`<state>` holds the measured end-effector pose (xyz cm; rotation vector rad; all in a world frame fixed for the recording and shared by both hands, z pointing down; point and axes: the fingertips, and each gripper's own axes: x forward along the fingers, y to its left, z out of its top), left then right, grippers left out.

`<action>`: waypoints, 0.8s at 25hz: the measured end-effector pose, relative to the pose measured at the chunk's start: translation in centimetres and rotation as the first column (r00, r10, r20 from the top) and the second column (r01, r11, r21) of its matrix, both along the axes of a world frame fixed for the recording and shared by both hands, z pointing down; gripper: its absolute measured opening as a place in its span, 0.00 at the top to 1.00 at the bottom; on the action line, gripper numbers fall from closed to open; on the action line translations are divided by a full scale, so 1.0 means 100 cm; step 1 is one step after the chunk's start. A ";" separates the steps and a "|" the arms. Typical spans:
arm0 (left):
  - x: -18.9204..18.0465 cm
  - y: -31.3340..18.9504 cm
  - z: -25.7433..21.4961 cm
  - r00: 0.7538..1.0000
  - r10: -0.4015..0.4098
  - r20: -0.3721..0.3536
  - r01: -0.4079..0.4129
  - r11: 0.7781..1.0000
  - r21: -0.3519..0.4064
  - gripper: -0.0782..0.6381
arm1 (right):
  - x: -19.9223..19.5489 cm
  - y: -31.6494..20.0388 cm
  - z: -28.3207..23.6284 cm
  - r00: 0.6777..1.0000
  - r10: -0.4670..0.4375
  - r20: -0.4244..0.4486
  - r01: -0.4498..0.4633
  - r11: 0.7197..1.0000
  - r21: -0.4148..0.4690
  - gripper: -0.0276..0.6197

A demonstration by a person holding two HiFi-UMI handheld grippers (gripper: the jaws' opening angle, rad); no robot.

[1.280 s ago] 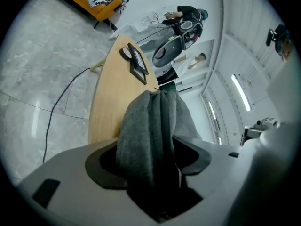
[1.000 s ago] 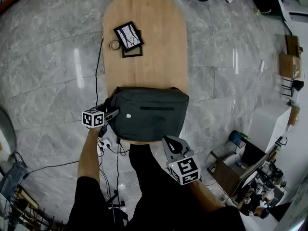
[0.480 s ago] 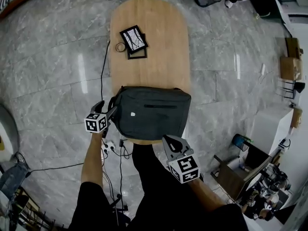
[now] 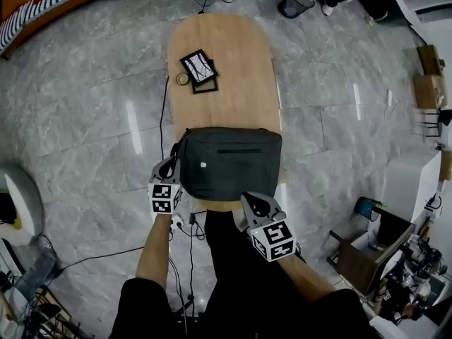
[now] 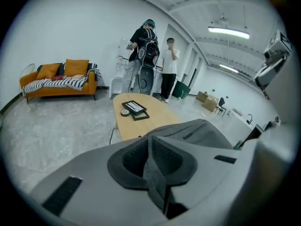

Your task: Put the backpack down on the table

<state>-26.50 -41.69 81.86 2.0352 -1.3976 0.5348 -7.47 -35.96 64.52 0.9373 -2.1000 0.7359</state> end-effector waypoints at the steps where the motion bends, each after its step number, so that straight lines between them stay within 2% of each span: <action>1: 0.006 0.004 -0.008 1.000 -0.002 0.011 0.002 1.000 0.011 0.85 | 0.001 0.002 -0.004 1.000 0.003 0.005 -0.004 1.000 0.013 0.94; 8: 0.038 0.051 -0.066 1.000 -0.008 -0.005 0.008 0.997 0.076 0.86 | 0.003 0.043 -0.033 0.996 0.015 0.092 -0.025 0.993 0.114 0.94; 11: 0.050 0.080 -0.102 1.000 -0.014 0.013 0.012 0.988 0.153 0.86 | 0.012 0.078 -0.049 0.992 0.047 0.116 -0.068 0.980 0.189 0.94; 15: 0.067 0.126 -0.159 0.997 -0.069 0.031 0.059 0.966 0.250 0.86 | 0.037 0.131 -0.067 0.984 0.134 0.115 -0.163 0.941 0.295 0.94; 20: 0.102 0.188 -0.229 0.997 -0.019 0.073 -0.005 0.951 0.308 0.86 | 0.072 0.193 -0.106 0.942 0.269 0.200 -0.327 0.871 0.366 0.94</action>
